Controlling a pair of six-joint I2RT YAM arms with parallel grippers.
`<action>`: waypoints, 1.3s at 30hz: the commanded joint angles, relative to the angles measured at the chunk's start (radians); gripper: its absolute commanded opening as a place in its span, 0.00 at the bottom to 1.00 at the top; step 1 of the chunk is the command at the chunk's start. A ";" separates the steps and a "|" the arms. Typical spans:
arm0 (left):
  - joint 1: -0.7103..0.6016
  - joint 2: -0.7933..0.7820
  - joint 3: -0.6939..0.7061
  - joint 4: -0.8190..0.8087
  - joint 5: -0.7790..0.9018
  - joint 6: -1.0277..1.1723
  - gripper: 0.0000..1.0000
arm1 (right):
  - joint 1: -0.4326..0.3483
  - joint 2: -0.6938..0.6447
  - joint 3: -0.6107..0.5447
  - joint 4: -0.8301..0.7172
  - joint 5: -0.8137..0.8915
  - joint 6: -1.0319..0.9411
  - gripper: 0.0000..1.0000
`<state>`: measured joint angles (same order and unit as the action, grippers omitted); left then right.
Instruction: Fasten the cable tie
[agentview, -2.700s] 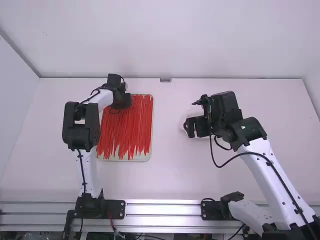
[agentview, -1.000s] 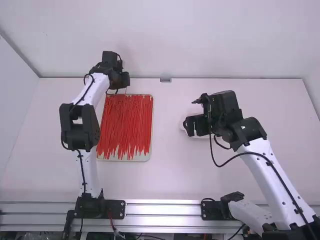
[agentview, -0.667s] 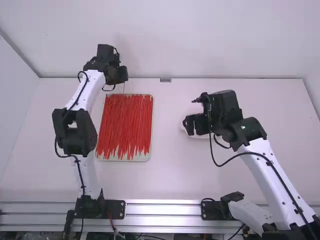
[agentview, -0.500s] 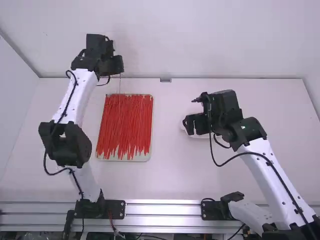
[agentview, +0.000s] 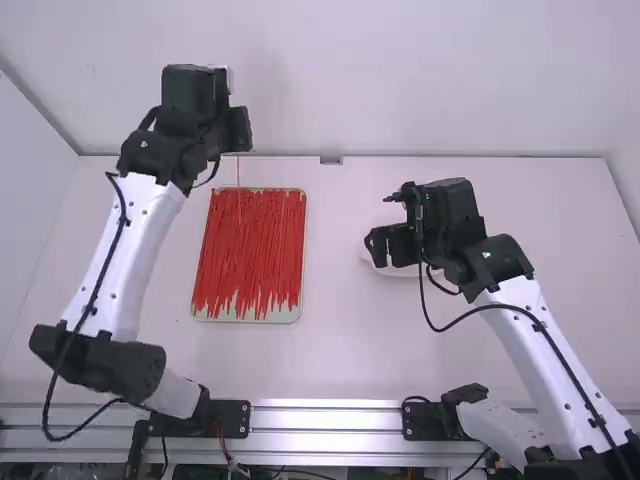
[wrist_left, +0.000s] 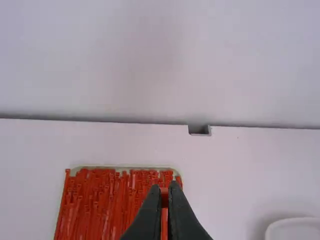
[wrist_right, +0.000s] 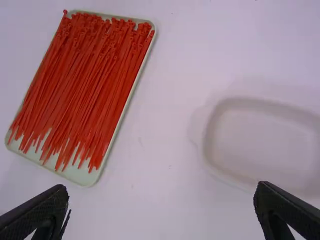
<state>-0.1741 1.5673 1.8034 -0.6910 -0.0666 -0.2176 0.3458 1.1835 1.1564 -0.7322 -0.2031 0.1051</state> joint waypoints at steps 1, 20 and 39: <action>-0.003 -0.098 -0.084 0.020 -0.100 -0.004 0.02 | 0.001 0.008 0.021 0.010 -0.004 0.003 0.99; 0.073 -0.500 -0.647 0.364 0.352 0.035 0.02 | 0.001 0.008 0.021 0.147 -0.227 -0.028 0.99; 0.044 -0.369 -0.719 1.123 1.070 -0.324 0.02 | 0.001 0.008 0.021 0.539 -0.636 -0.061 0.99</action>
<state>-0.1192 1.1923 1.0863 0.4145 0.9096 -0.4416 0.3458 1.1839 1.1564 -0.2035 -0.7662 0.0486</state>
